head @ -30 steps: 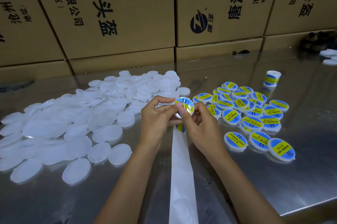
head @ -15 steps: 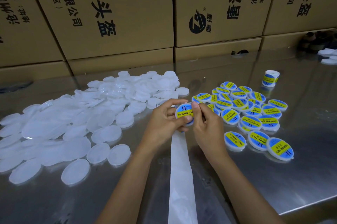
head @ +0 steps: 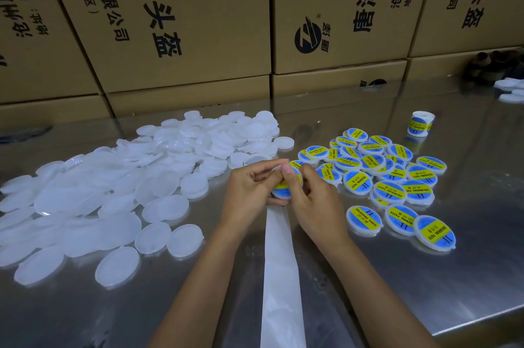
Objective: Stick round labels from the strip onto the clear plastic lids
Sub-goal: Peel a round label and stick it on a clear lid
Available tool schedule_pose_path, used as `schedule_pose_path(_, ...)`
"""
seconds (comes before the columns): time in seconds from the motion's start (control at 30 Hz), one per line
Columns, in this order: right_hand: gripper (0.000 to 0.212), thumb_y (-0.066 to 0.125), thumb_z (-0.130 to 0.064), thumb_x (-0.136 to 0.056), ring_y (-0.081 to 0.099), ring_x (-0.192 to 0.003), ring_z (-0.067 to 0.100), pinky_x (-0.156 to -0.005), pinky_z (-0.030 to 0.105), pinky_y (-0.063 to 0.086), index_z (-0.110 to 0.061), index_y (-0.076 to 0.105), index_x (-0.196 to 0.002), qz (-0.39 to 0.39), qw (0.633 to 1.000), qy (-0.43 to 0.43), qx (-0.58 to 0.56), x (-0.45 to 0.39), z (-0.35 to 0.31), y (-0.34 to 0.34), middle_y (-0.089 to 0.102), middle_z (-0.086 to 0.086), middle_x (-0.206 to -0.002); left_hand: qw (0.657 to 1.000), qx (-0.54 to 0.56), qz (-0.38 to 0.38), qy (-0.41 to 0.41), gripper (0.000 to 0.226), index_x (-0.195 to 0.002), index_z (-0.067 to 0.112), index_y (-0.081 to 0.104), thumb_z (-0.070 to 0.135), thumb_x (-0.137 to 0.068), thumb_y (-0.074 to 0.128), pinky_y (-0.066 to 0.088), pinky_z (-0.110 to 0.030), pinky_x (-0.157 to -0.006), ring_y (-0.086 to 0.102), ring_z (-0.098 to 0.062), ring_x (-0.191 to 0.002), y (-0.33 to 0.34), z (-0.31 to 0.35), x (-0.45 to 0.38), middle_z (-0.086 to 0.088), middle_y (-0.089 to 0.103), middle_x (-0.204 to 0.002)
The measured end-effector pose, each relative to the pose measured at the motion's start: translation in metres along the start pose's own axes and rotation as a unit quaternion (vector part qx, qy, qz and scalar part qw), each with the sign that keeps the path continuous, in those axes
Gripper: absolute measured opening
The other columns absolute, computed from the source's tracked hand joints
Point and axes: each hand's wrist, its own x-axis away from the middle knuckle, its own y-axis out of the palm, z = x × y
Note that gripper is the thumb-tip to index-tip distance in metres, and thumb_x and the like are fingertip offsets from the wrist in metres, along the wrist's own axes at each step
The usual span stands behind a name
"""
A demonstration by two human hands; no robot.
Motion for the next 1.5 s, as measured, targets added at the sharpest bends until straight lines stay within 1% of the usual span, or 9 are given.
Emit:
schedule_pose_path(0.1,0.062,0.026,-0.074,-0.090,0.047,-0.060,0.018,-0.056,0.034,0.037,-0.019,0.049,-0.073,0.012,1.000,0.015,-0.002,-0.001,-0.001,-0.001,0.048,-0.004,-0.056,1.000,-0.010,0.005,0.013,0.016,-0.089,0.024,0.078,0.015,-0.096,0.067,0.059,-0.027,-0.053,0.076,-0.018,-0.074,0.002,-0.001,0.001,0.001,0.078,-0.085)
schedule_pose_path(0.27,0.049,0.034,-0.060,-0.098,0.039,-0.058,0.017,-0.058,0.031,0.031,-0.040,0.047,-0.055,0.006,0.999,0.041,-0.006,-0.003,0.000,0.000,0.043,-0.011,-0.047,1.000,-0.023,-0.010,0.005,0.012,-0.099,0.017,0.077,0.017,-0.098,0.065,0.060,-0.029,-0.054,0.075,-0.019,-0.074,0.004,-0.004,-0.001,-0.001,0.079,-0.091)
schedule_pose_path(0.47,0.055,0.035,-0.050,-0.103,0.043,-0.063,0.020,-0.060,0.035,0.034,-0.031,0.032,-0.052,0.032,0.998,0.056,0.003,-0.004,0.003,0.003,0.038,-0.008,-0.049,0.991,-0.018,-0.130,-0.025,0.034,-0.119,0.021,0.070,-0.003,-0.098,0.058,0.061,-0.027,-0.067,0.074,-0.018,-0.086,-0.005,0.001,-0.004,-0.001,0.077,-0.103)
schedule_pose_path(0.63,0.051,0.030,-0.051,-0.102,0.060,-0.072,0.032,-0.069,0.048,0.049,-0.030,0.041,-0.057,0.035,0.997,0.059,-0.041,-0.004,0.002,0.002,0.052,-0.005,-0.059,0.980,0.008,-0.196,-0.028,0.050,-0.132,0.018,0.062,-0.011,-0.091,0.063,0.060,-0.029,-0.078,0.070,-0.018,-0.100,-0.012,0.000,-0.003,-0.008,0.071,-0.121)
schedule_pose_path(0.77,0.056,0.030,-0.055,-0.101,0.062,-0.074,0.024,-0.070,0.044,0.050,-0.020,0.060,-0.070,0.035,0.994,0.062,-0.085,-0.004,0.001,0.004,0.064,-0.003,-0.066,0.985,0.011,-0.170,-0.024,0.047,-0.132,0.014,0.064,-0.007,-0.090,0.067,0.061,-0.033,-0.081,0.072,-0.022,-0.102,-0.012,0.001,-0.004,-0.011,0.072,-0.121)
schedule_pose_path(0.93,0.059,0.034,-0.072,-0.090,0.045,-0.056,0.012,-0.057,0.033,0.038,-0.020,0.043,-0.064,-0.017,0.998,0.031,-0.061,0.000,-0.001,0.003,0.051,-0.009,-0.055,0.997,0.063,-0.050,-0.006,0.032,-0.119,0.021,0.070,0.002,-0.094,0.066,0.061,-0.026,-0.074,0.075,-0.020,-0.095,-0.010,0.002,-0.005,-0.003,0.078,-0.107)
schedule_pose_path(1.13,0.054,0.055,-0.065,-0.087,0.040,-0.051,0.010,-0.056,0.030,0.034,-0.018,0.040,-0.062,-0.049,0.996,0.029,-0.067,0.000,-0.002,0.004,0.043,-0.011,-0.050,0.999,0.038,0.005,0.008,0.019,-0.108,0.029,0.075,0.019,-0.100,0.061,0.059,-0.022,-0.068,0.075,-0.013,-0.087,-0.007,0.004,-0.004,0.005,0.079,-0.098)
schedule_pose_path(1.27,0.054,0.052,-0.062,-0.090,0.042,-0.052,0.010,-0.054,0.031,0.035,-0.019,0.039,-0.061,-0.042,0.998,0.024,-0.035,0.002,0.000,0.006,0.045,-0.012,-0.050,1.000,0.029,-0.002,-0.004,0.021,-0.113,0.023,0.075,0.024,-0.102,0.057,0.060,-0.025,-0.069,0.075,-0.017,-0.093,-0.009,0.004,-0.005,0.002,0.078,-0.102)
schedule_pose_path(1.5,0.048,0.040,-0.043,-0.103,0.042,-0.054,0.009,-0.058,0.036,0.037,-0.024,0.040,-0.059,0.000,0.998,0.028,-0.064,0.000,0.001,0.005,0.050,-0.016,-0.052,0.994,0.047,-0.098,-0.004,0.050,-0.138,0.016,0.058,-0.007,-0.094,0.061,0.060,-0.028,-0.082,0.071,-0.023,-0.109,-0.009,0.003,-0.006,-0.012,0.071,-0.123)
